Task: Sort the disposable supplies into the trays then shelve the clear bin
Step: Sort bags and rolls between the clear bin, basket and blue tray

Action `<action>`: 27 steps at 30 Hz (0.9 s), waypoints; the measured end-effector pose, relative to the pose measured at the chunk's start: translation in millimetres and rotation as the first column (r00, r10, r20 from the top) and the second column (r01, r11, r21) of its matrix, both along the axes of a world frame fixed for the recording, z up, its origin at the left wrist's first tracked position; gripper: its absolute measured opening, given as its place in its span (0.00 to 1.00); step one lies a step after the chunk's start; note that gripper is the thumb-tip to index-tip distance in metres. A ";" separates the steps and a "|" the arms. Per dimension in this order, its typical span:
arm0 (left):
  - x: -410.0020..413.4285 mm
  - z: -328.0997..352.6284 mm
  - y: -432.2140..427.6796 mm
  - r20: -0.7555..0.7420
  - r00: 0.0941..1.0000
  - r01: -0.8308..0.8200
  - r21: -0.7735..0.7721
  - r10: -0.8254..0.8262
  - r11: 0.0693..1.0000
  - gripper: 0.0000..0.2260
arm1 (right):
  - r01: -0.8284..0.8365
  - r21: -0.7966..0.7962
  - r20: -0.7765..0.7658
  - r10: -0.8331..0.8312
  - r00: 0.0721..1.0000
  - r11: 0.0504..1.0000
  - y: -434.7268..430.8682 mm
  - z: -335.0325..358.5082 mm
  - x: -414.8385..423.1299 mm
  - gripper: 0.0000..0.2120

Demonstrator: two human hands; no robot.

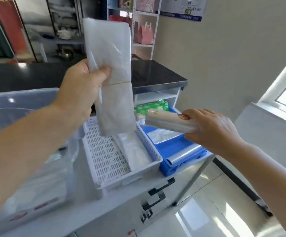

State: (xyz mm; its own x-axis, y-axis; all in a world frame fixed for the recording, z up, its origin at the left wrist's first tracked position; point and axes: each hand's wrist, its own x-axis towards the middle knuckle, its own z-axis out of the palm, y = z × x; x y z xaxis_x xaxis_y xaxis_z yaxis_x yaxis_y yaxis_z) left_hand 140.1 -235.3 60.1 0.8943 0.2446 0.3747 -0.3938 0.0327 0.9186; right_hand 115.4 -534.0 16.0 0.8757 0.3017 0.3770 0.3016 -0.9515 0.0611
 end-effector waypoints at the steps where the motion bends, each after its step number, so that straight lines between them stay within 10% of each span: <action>1: 2.3 -6.1 -18.5 -0.013 1.000 -0.019 0.006 0.019 1.000 0.04 | 0.013 0.006 -0.026 -0.013 1.000 1.000 -18.0 -7.4 3.5 0.24; 27: 151.3 -170.1 -149.6 -0.429 0.873 -0.299 -0.093 0.233 0.950 0.04 | -0.373 -0.061 -0.564 0.277 0.778 0.926 -114.5 -169.6 181.3 0.27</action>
State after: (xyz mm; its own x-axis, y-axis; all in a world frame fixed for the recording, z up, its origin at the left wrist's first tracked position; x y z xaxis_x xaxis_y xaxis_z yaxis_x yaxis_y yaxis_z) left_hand 291.4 -384.9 -110.0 0.8520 0.5189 -0.0696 0.0009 0.1314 0.9913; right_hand 296.8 -648.5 -153.6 0.7594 0.6186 -0.2016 0.6203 -0.7819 -0.0621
